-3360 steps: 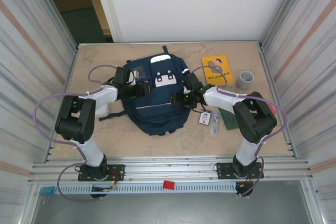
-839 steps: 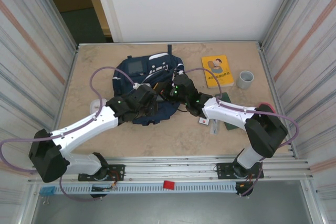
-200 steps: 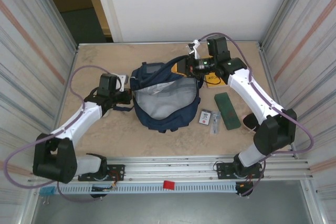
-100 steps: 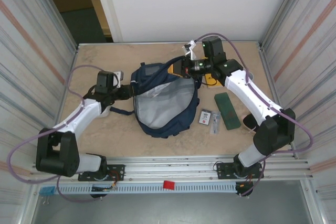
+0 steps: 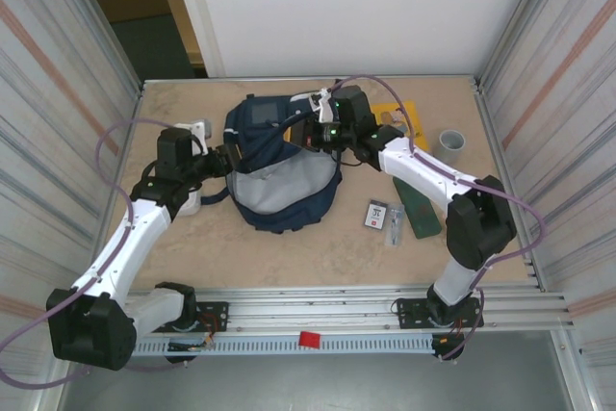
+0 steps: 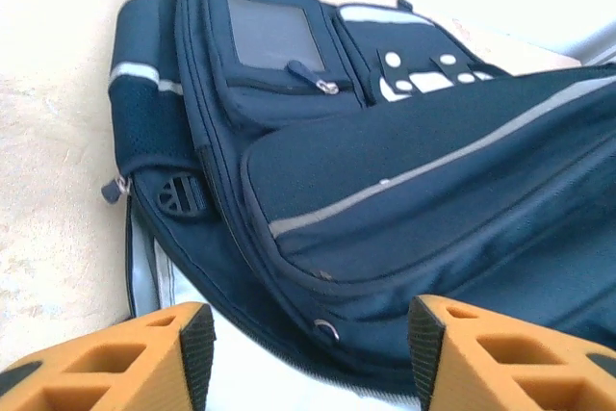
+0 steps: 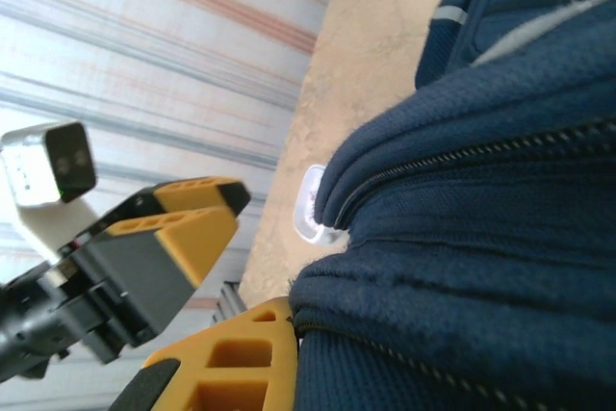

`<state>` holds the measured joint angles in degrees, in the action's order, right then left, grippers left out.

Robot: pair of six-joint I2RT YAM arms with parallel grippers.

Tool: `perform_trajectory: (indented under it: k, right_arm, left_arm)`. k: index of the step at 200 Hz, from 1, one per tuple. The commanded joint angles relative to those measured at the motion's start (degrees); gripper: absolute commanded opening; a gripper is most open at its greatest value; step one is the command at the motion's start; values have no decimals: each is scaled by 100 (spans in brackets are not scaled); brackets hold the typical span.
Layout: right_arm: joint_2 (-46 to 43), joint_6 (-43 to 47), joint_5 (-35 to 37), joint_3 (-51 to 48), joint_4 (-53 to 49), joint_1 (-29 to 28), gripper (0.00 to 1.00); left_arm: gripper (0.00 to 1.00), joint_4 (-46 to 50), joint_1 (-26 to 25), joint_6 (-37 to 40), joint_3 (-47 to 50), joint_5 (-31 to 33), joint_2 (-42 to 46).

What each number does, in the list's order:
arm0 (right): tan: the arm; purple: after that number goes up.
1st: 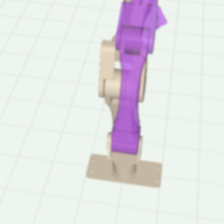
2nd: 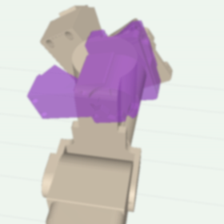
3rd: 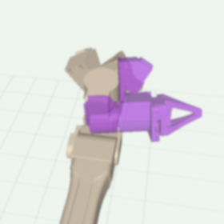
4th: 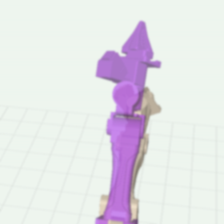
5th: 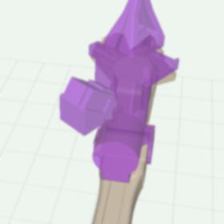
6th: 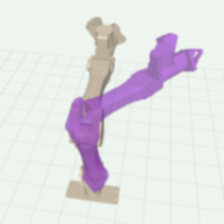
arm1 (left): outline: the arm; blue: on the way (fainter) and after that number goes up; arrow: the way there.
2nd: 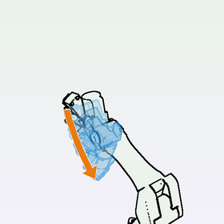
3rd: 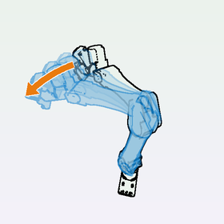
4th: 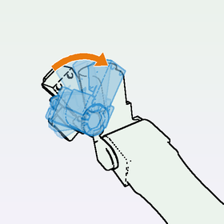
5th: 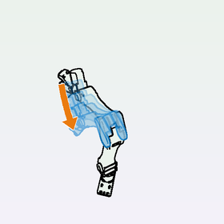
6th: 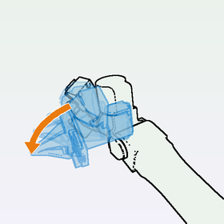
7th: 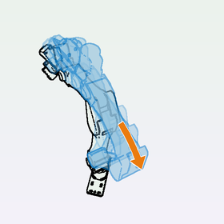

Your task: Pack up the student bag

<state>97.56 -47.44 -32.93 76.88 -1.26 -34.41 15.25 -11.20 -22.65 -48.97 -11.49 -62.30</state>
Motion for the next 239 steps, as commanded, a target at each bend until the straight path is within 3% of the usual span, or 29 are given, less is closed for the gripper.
perform_trajectory:
  k: [1,25,45,88,152,208,239]
  right_arm:
    - [94,-284,488,-192,561,-44,2]
    - [112,-407,756,-361,165,-278,8]
    - [58,-821,1379,-546,-413,-597,8]
    - [326,-1856,1717,-999,435,-1289,7]
    - [725,-1895,2010,-596,-41,-1726,10]
    - [625,-2138,2095,-815,-26,-1885,11]
    - [492,-2121,2147,-850,-134,-1911,18]
  left_arm:
    - [57,140,19,-214,-21,-44,47]
    - [57,135,24,-344,37,-107,49]
    - [57,153,22,-423,55,-150,50]
    - [57,103,23,-434,70,-95,87]
    - [55,-241,-13,-625,316,-316,3]
    - [53,-1143,-237,-1190,311,-532,-1386]
    - [51,-1035,-313,-1307,207,-305,-2236]
